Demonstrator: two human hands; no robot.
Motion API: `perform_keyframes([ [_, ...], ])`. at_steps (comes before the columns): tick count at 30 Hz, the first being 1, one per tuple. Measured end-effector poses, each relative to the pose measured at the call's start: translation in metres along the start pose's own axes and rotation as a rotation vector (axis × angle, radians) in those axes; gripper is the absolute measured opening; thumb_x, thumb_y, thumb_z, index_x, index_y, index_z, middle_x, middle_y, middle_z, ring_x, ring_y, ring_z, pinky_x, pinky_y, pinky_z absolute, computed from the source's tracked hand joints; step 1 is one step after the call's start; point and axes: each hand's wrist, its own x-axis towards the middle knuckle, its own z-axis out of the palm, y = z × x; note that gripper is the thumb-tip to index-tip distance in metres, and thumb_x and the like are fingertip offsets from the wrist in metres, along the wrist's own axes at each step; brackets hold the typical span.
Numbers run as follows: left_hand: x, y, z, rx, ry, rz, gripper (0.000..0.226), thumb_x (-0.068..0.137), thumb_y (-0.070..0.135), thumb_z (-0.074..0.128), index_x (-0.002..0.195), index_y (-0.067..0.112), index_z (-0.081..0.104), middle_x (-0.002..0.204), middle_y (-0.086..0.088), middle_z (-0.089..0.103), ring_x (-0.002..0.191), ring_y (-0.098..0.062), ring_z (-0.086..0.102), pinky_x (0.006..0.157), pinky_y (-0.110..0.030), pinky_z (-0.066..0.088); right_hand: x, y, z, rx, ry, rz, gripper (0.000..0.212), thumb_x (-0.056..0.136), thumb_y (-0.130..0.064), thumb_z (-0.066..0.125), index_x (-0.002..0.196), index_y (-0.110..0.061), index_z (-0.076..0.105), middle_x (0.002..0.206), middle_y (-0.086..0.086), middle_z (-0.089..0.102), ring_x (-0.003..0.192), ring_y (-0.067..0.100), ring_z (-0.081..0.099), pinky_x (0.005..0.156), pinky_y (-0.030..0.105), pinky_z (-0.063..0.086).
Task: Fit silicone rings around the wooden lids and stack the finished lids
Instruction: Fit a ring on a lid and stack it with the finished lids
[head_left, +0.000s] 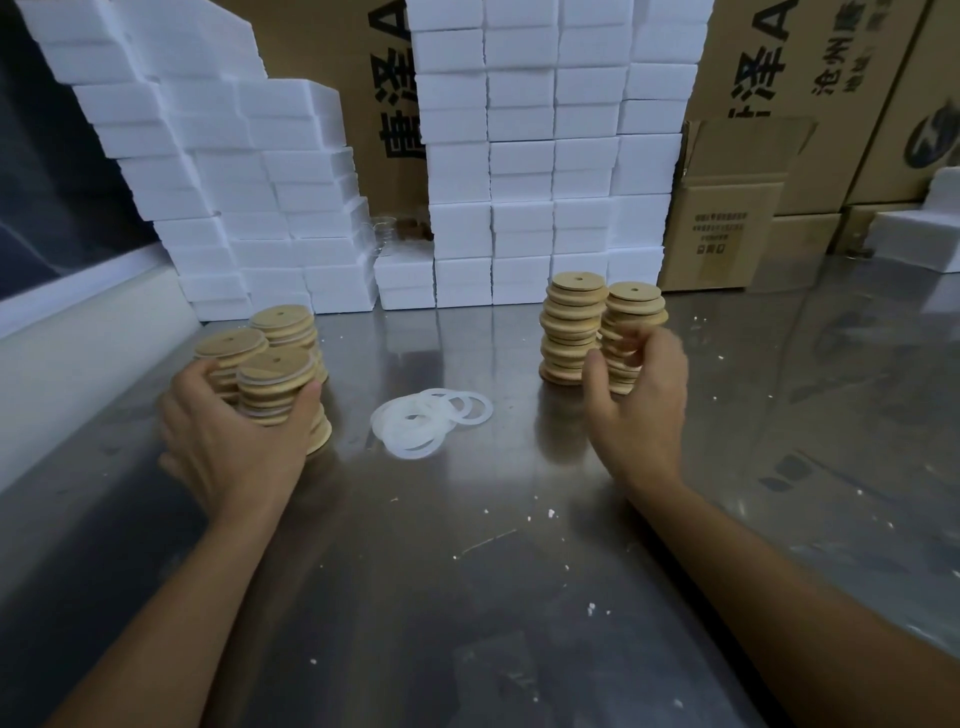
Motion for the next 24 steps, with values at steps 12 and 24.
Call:
perform_keyframes([
  [12, -0.040, 0.035, 0.014, 0.006, -0.417, 0.642, 0.027, 0.077, 0.020, 0.076, 0.098, 0.008, 0.062, 0.090, -0.003, 0.056, 0.081, -0.023, 0.053, 0.071, -0.046, 0.048, 0.044, 0.042, 0.015, -0.125, 0.059, 0.178, 0.075, 0.087, -0.047, 0.067, 0.149, -0.025, 0.033, 0.151, 0.003, 0.037, 0.139, 0.021, 0.036, 0.108, 0.050, 0.028],
  [24, -0.039, 0.021, 0.029, 0.123, -0.608, 0.531, 0.031, 0.080, 0.031, 0.075, 0.109, 0.020, 0.072, 0.096, 0.002, 0.057, 0.086, -0.012, 0.044, 0.080, -0.034, 0.042, 0.064, 0.058, 0.031, -0.198, 0.009, 0.158, 0.046, 0.090, -0.038, 0.063, 0.133, -0.026, 0.054, 0.137, 0.004, 0.050, 0.130, 0.025, 0.044, 0.107, 0.045, 0.029],
])
